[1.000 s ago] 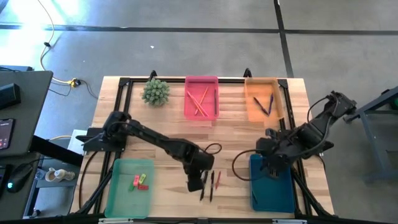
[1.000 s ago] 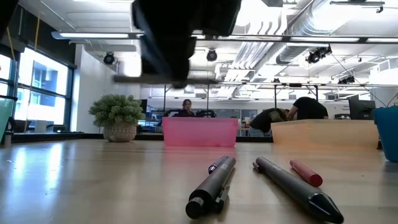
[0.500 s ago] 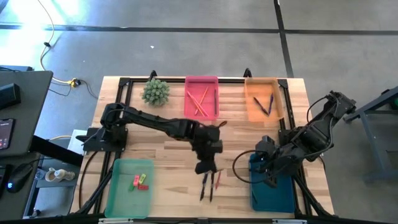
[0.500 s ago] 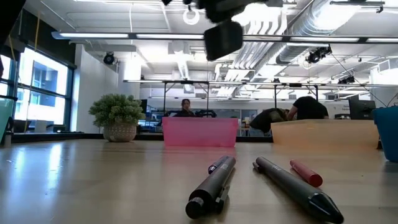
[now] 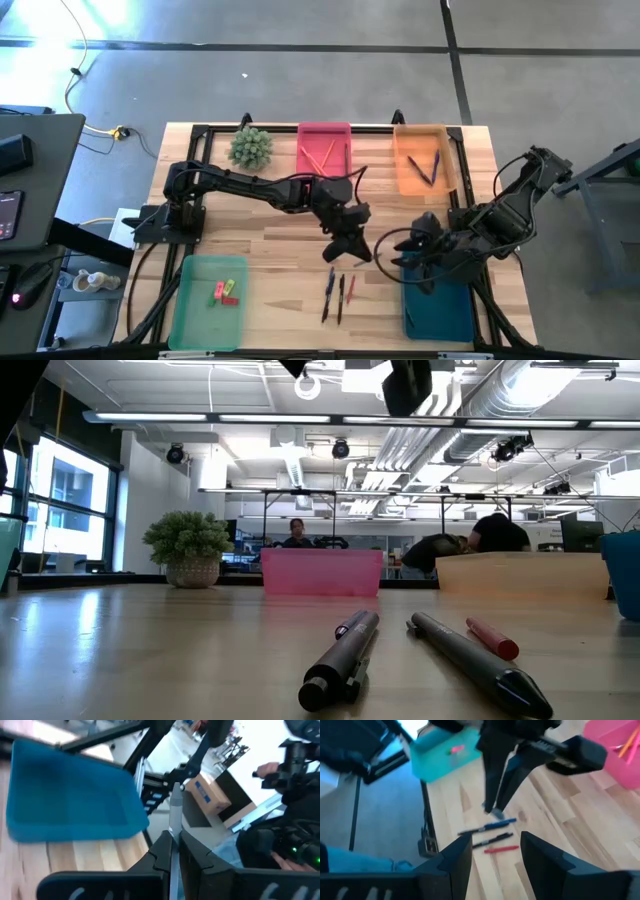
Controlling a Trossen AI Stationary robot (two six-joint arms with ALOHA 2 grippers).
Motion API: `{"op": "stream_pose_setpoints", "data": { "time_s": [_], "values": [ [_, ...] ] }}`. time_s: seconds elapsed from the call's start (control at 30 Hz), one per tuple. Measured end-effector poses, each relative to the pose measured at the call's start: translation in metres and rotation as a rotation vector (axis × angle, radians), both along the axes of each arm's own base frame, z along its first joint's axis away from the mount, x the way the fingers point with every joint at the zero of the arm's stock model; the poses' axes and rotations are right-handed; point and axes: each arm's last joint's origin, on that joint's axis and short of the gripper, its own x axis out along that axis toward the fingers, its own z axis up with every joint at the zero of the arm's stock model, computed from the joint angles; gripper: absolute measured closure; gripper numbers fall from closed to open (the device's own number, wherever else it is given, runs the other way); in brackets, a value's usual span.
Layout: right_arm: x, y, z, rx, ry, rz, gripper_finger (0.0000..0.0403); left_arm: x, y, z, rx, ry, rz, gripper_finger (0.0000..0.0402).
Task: Sort crayons/erasers/pens/pencils in bins
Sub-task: Put the gray crayon into the blue bin
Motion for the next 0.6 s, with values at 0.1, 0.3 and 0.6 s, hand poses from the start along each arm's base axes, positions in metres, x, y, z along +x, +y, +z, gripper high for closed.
{"op": "stream_pose_setpoints", "data": {
  "time_s": [0.1, 0.3, 0.6],
  "values": [
    [0.000, -0.001, 0.000, 0.003, -0.019, -0.048, 0.0242, 0.002, 0.000, 0.006, -0.004, -0.063, 0.004, 0.0399],
    [0.002, -0.002, 0.002, -0.016, -0.063, -0.100, 0.0242, 0.005, 0.001, 0.017, -0.029, -0.161, 0.028, 0.0399],
    [0.006, -0.004, 0.005, -0.008, -0.116, -0.147, 0.0242, 0.007, 0.002, 0.025, -0.061, -0.222, 0.058, 0.0399]
  ]
}}
